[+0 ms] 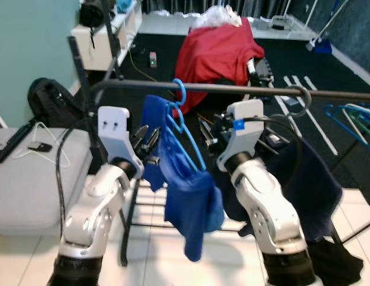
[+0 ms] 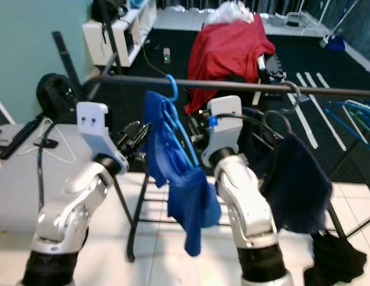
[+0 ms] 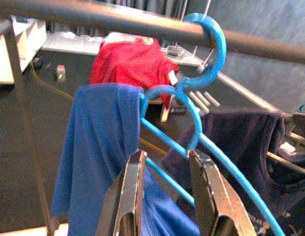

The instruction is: Hang hanger

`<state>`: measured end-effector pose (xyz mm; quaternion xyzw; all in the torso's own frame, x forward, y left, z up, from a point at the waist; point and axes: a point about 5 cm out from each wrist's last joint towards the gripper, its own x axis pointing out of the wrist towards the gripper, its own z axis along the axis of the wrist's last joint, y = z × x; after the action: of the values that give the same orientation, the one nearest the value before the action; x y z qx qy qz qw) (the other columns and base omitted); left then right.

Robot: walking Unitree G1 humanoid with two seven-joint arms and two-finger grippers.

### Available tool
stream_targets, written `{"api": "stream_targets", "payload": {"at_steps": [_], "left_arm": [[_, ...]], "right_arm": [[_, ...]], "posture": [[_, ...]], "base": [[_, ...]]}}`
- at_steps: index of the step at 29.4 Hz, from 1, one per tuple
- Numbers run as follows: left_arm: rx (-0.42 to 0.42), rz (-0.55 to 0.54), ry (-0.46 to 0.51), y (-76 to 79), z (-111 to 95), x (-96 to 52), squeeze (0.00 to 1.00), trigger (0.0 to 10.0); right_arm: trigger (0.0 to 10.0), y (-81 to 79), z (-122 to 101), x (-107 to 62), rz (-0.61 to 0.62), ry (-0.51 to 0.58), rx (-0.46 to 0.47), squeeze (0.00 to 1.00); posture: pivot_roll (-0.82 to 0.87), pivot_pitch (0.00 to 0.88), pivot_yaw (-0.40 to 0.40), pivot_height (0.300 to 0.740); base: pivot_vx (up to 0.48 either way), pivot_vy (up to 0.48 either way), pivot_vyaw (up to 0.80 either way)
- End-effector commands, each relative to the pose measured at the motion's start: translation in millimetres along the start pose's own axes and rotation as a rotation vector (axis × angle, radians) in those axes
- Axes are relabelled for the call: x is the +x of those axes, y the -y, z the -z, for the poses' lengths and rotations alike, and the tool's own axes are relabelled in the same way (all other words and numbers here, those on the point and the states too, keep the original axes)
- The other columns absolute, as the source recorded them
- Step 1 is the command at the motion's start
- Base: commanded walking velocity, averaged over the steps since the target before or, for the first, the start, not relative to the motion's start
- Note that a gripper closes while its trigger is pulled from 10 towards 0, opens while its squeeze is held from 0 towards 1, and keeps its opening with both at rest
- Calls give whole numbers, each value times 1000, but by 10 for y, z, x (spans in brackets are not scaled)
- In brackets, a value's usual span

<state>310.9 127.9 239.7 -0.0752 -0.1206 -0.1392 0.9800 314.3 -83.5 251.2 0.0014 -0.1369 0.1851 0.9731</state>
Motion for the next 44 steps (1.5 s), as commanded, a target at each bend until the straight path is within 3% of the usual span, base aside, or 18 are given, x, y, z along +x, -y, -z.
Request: {"api": "stream_targets", "payload": {"at_steps": [1, 10, 18, 26, 33, 44], "left_arm": [[5, -2, -13, -10, 15, -23, 0, 10000], [15, -16, -12, -67, 8, -32, 0, 10000], [56, -57, 22, -231, -124, 26, 0, 10000], [51, -51, 12, -204, -102, 23, 0, 10000], [32, -33, -56, -153, -7, 37, 0, 10000], [33, -20, -76, -81, 93, 11, 0, 10000]], "right_arm": [[10000, 9, -41, -4, -2, 7, -11, 0], [10000, -48, -92, 11, -47, 31, -9, 0], [10000, -66, -151, 16, -73, 62, -6, 0], [10000, -54, -116, -8, -72, 46, -6, 0], [10000, -46, -82, -24, -74, 32, -1, 0], [10000, 13, 35, -87, -33, -11, 8, 0]], "posture": [[-24, 191, -29, 740], [-29, 179, -23, 740], [-30, 164, -25, 740], [-34, 152, -22, 740], [-34, 149, -19, 740], [-37, 171, -15, 740]], "base": [[0, -337, 0], [0, -335, 0], [0, -337, 0], [0, -337, 0], [0, 134, 0], [0, 150, 0]]}}
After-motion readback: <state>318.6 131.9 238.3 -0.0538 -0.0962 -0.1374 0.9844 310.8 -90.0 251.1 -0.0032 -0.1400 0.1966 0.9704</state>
